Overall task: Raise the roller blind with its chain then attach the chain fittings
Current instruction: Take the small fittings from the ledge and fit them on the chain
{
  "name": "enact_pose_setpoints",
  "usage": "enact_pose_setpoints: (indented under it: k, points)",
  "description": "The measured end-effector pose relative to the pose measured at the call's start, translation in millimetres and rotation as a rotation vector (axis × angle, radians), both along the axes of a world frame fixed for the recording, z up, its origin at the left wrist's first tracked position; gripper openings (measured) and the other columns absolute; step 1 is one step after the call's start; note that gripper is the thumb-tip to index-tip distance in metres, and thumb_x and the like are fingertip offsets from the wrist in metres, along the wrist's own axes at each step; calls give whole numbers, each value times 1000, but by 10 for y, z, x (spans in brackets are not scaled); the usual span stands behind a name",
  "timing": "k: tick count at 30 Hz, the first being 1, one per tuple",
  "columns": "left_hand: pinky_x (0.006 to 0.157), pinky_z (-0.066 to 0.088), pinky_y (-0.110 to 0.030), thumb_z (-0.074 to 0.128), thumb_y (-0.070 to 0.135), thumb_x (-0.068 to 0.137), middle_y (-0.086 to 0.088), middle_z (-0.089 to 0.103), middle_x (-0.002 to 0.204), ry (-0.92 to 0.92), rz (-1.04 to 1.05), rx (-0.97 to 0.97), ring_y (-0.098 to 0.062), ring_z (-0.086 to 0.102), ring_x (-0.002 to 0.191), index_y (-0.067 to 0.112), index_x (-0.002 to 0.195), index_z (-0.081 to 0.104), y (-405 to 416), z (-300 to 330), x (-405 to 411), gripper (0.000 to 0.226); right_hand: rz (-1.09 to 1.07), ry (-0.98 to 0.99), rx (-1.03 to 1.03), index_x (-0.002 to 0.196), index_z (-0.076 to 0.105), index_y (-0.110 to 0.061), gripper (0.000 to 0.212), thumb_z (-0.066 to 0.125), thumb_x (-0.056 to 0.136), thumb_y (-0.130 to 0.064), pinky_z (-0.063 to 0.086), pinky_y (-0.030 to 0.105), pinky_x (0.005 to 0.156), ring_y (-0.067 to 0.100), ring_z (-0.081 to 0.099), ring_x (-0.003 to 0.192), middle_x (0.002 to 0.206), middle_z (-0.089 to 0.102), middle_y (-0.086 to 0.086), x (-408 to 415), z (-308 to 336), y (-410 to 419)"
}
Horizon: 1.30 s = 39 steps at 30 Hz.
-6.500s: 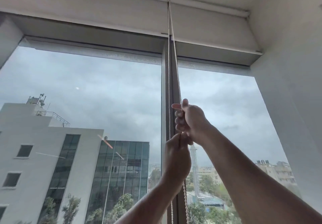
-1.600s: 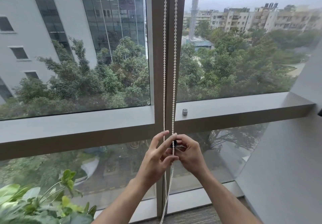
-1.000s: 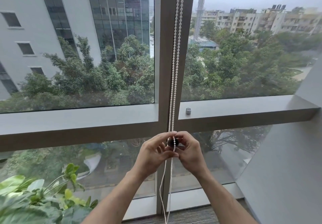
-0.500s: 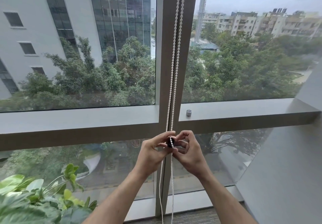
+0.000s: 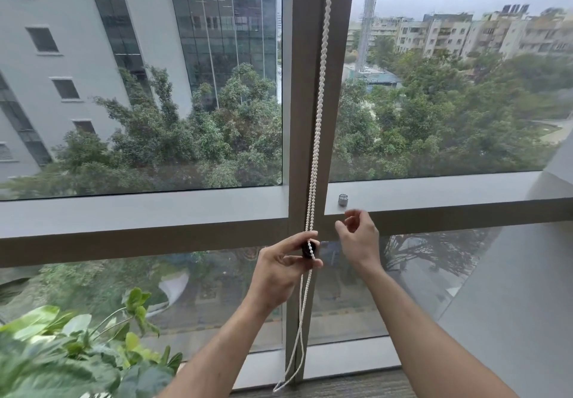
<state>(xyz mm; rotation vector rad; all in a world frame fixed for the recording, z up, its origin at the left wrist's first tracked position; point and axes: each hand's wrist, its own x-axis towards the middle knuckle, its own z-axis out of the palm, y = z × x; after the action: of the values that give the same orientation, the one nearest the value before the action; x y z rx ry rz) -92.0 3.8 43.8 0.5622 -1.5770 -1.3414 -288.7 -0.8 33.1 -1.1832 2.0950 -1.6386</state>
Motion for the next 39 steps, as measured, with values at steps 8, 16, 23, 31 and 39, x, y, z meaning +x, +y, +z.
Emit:
enact_pose_setpoints:
  k: [8,16,23,31,39]
  points:
    - [78,59,-29,66,-24,76,1,75,90,35,-36,74,-21,71,82,14,109,72,47,91,-24,50,-65,191,251,135,49,-2,55,65,90,-30,39,43,105,35,50,121,127,56,19,-276,150,-484]
    - [79,59,-28,68,-23,77,-4,76,95,12,-37,60,-15,73,82,10,114,69,47,95,-10,50,0,299,375,125,58,-9,39,63,91,-27,42,40,96,37,51,116,122,52,19,-354,172,-616]
    - [81,59,-30,74,-14,76,-6,76,100,3,-49,49,-18,73,86,22,113,74,22,73,2,51,-18,221,256,110,65,-4,27,68,87,-16,41,36,94,34,57,107,112,63,19,-391,146,-591]
    - [83,59,-29,76,-10,75,-2,77,101,-60,-24,12,-16,75,84,27,114,73,-38,82,44,54,2,17,57,96,64,-20,18,75,83,-25,52,29,75,-1,62,74,88,68,-5,-207,146,-201]
    - [83,56,-23,81,-2,73,3,77,100,-132,2,-25,-12,74,85,44,109,72,-22,112,46,59,314,-118,-75,103,73,-21,26,80,79,-17,59,33,69,16,74,66,78,76,2,148,178,308]
